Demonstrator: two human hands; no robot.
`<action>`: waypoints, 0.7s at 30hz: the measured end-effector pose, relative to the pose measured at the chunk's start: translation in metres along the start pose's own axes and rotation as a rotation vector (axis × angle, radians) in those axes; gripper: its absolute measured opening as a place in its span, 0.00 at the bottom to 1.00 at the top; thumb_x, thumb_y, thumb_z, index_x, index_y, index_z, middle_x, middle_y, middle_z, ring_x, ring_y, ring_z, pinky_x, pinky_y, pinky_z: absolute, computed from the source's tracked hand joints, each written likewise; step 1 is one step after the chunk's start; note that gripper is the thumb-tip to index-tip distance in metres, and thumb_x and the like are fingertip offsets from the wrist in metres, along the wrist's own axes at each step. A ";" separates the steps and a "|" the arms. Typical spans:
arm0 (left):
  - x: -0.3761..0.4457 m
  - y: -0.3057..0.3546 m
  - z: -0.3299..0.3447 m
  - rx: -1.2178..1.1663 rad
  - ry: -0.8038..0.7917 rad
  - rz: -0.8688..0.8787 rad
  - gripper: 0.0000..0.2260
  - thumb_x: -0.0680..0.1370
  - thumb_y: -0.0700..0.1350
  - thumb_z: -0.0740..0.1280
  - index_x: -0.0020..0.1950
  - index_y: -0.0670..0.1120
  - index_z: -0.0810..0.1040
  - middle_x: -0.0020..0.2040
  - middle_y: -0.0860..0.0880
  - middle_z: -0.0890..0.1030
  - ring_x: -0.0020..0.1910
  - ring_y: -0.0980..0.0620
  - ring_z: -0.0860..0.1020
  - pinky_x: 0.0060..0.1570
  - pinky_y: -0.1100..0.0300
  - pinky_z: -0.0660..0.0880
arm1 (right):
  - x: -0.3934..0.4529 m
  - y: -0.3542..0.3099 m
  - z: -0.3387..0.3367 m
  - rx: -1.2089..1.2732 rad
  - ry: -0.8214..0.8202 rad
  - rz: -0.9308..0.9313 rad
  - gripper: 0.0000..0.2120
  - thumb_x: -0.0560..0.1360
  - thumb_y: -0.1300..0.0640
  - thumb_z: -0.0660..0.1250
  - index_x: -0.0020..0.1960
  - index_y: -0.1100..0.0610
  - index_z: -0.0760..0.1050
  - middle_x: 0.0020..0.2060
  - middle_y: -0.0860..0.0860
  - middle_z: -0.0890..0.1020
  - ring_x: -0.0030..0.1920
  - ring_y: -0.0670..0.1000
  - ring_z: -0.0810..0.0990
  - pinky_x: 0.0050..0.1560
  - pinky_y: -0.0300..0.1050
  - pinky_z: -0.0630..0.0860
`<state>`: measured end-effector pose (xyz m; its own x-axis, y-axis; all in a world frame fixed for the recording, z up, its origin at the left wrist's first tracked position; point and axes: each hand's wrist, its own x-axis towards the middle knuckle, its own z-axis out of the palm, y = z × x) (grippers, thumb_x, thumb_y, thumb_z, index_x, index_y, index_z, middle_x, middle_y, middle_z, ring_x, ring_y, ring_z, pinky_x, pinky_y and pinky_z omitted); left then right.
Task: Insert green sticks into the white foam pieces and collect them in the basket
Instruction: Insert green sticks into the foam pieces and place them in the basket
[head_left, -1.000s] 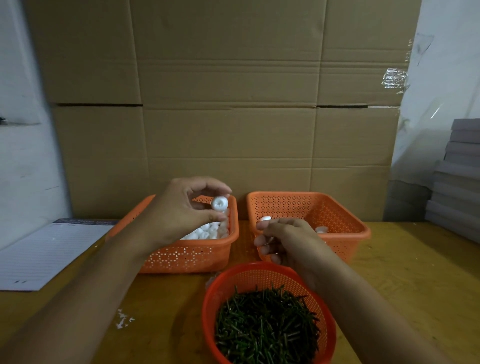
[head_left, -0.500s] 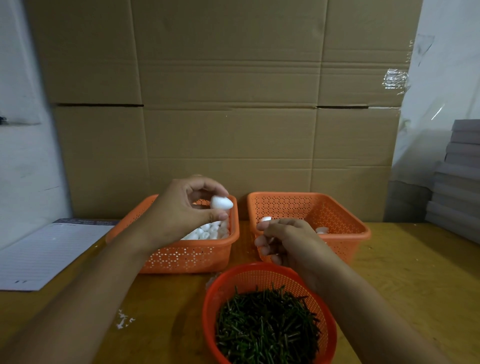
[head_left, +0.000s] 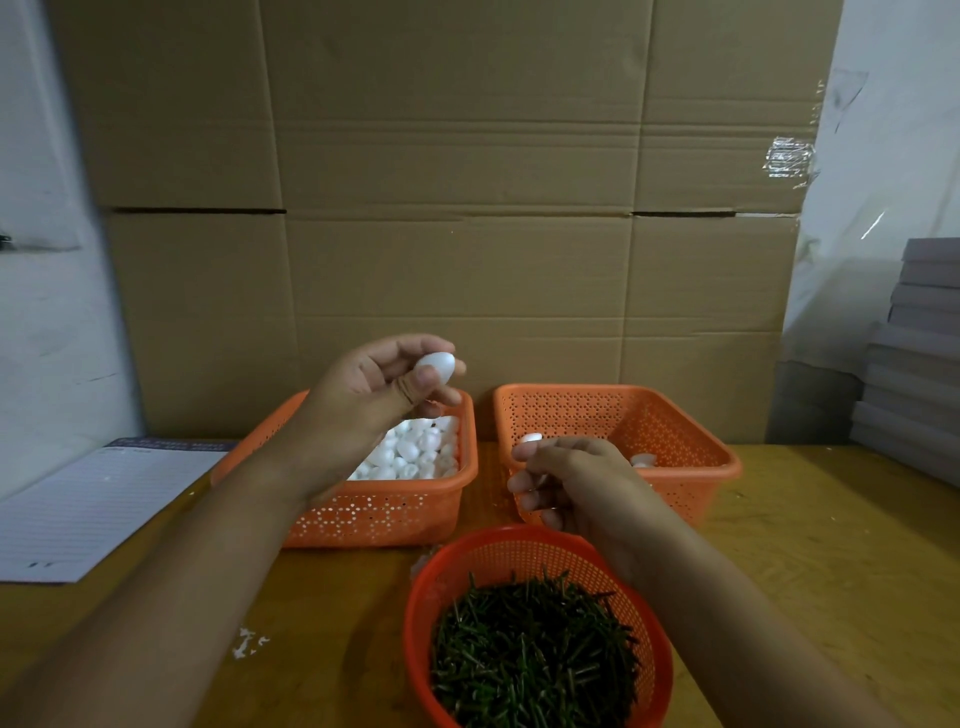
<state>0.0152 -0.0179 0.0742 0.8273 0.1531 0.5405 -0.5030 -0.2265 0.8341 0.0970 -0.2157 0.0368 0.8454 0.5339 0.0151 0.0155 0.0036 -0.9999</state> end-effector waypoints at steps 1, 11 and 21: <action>-0.001 0.001 0.001 -0.046 -0.014 -0.015 0.09 0.78 0.45 0.68 0.57 0.45 0.80 0.54 0.45 0.85 0.48 0.51 0.84 0.50 0.60 0.79 | 0.000 0.000 0.000 0.000 0.001 0.000 0.09 0.79 0.65 0.61 0.54 0.60 0.79 0.33 0.51 0.84 0.31 0.46 0.79 0.29 0.38 0.73; -0.005 0.007 0.007 -0.316 -0.126 -0.120 0.20 0.75 0.57 0.67 0.58 0.42 0.75 0.55 0.39 0.85 0.49 0.46 0.85 0.46 0.58 0.81 | -0.002 -0.002 0.000 -0.008 0.005 -0.002 0.09 0.79 0.64 0.61 0.55 0.60 0.78 0.34 0.51 0.84 0.32 0.46 0.79 0.29 0.38 0.72; -0.004 0.004 0.003 -0.409 -0.149 -0.214 0.15 0.77 0.60 0.64 0.44 0.49 0.79 0.55 0.39 0.85 0.51 0.47 0.85 0.45 0.59 0.81 | 0.000 0.000 -0.001 -0.006 0.000 -0.001 0.08 0.79 0.63 0.62 0.55 0.60 0.79 0.34 0.51 0.85 0.32 0.46 0.80 0.29 0.38 0.72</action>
<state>0.0106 -0.0223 0.0749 0.9346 0.0087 0.3555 -0.3502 0.1964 0.9159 0.0971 -0.2163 0.0365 0.8455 0.5337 0.0156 0.0193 -0.0013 -0.9998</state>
